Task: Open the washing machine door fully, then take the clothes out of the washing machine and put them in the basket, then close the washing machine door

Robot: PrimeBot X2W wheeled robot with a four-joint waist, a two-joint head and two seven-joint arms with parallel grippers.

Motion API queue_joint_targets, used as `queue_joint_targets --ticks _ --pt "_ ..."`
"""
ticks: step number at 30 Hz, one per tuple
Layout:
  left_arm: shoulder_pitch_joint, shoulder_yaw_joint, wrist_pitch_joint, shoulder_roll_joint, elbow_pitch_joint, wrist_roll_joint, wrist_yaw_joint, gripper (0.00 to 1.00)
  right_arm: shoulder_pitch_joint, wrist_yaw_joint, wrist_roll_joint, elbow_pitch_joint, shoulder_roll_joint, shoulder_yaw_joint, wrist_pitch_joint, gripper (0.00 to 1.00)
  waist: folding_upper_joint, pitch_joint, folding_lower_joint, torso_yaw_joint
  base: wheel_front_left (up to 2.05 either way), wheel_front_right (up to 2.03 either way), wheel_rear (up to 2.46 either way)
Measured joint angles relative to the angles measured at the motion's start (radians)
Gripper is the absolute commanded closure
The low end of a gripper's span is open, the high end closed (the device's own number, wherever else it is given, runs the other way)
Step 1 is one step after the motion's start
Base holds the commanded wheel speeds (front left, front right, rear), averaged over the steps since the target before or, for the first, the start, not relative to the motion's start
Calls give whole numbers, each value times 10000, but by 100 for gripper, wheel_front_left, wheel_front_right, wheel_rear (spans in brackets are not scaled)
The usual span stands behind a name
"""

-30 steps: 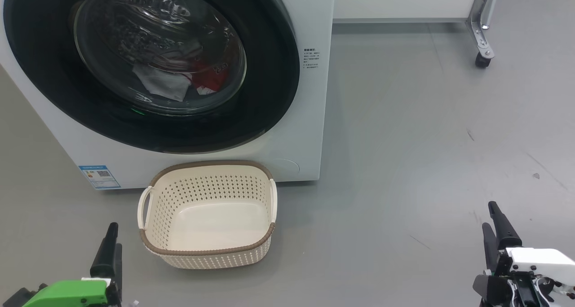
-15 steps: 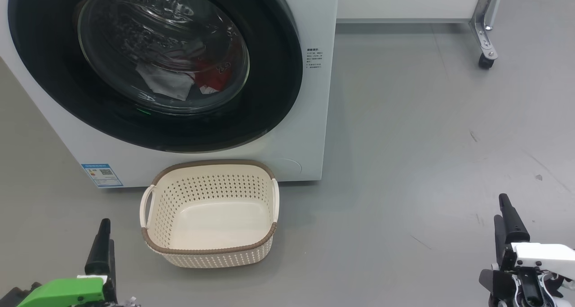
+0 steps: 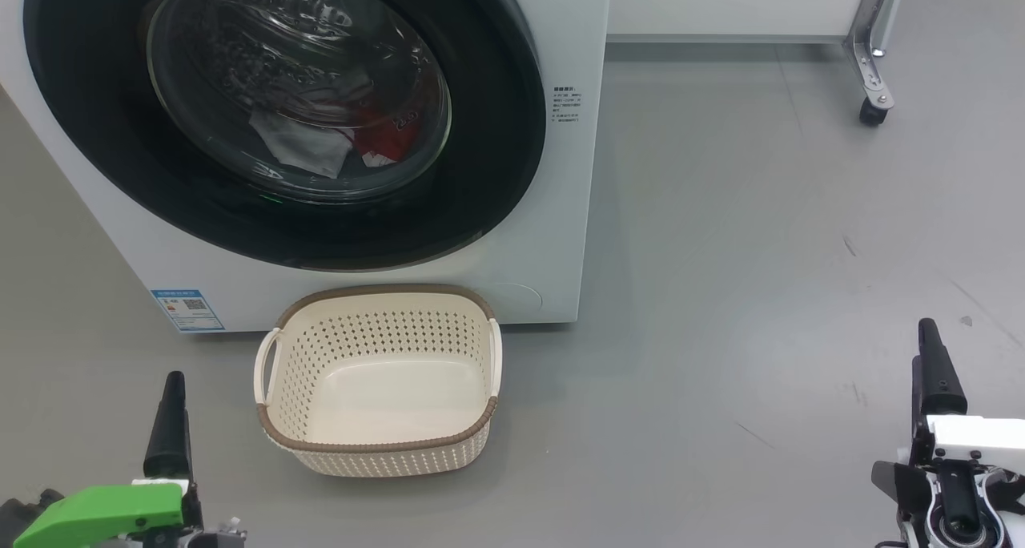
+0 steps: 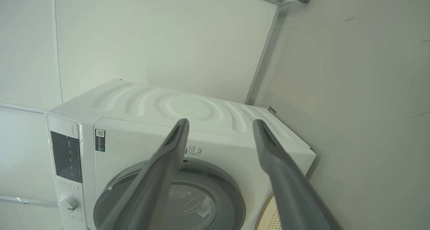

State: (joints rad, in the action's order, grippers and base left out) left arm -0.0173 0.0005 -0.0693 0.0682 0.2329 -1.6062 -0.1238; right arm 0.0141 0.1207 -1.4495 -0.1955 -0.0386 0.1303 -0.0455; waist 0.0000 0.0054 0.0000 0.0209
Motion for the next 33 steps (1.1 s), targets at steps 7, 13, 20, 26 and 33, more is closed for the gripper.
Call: queue_joint_targets --ticks 7,13,20,26,33 --pt "-143 265 -255 -44 -430 767 0 0 120 2 591 587 17 -119 -230 0 0 -13 0 49 0 0 0" --pt "-199 479 -391 -84 -725 1561 0 0 179 0 1174 913 23 8 -437 0 0 -22 0 90 0 0 0" --pt "-213 453 -608 -105 -890 2648 0 0 179 -94 2138 1229 27 -52 -658 0 0 -26 0 139 0 0 0" --pt "-212 217 -746 -61 -1129 3879 0 0 178 -245 3126 1488 25 -153 -844 0 0 -31 0 168 0 0 0" --pt "-212 -107 -920 48 -1306 5056 0 0 177 -437 4190 1751 27 -349 -1024 0 0 -39 0 192 0 0 0"
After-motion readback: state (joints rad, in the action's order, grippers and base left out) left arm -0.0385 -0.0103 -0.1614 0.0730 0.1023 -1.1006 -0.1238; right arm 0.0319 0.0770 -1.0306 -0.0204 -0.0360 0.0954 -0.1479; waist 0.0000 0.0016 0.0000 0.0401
